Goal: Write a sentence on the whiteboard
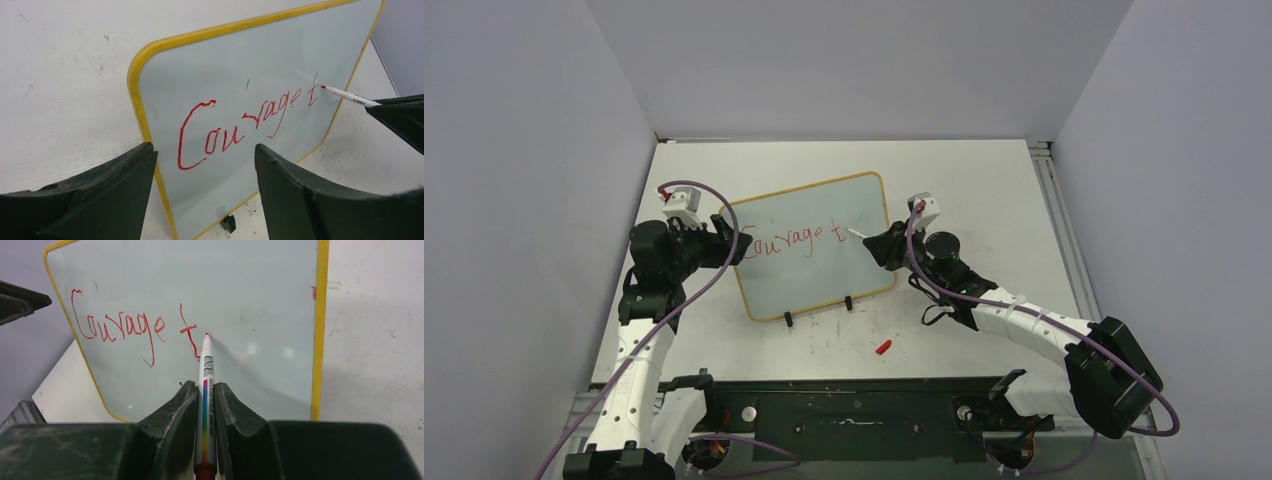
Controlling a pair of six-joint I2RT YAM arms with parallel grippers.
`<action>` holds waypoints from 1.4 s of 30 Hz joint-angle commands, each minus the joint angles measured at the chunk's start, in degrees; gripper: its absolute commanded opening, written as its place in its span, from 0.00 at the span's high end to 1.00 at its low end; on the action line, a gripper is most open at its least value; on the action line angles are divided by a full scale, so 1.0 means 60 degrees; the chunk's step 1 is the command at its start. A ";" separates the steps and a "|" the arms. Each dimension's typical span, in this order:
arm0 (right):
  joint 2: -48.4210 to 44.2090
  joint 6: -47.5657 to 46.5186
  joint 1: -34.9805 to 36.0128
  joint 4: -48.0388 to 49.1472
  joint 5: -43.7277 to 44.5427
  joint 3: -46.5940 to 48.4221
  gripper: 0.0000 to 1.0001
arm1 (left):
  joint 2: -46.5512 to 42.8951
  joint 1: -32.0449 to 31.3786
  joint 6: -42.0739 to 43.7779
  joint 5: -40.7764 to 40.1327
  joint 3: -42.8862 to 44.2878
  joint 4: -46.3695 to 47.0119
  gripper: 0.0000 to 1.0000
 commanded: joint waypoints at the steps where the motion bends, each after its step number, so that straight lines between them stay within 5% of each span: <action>1: 0.0140 -0.0111 -0.0004 0.0817 0.0191 0.0464 0.95 | -0.0109 0.0091 -0.0027 0.0171 0.0254 0.0456 0.30; 42: -0.0379 -0.0350 0.0056 0.0099 0.0733 -0.0176 0.95 | -0.0111 0.0115 -0.0027 0.0193 0.0254 0.0441 0.30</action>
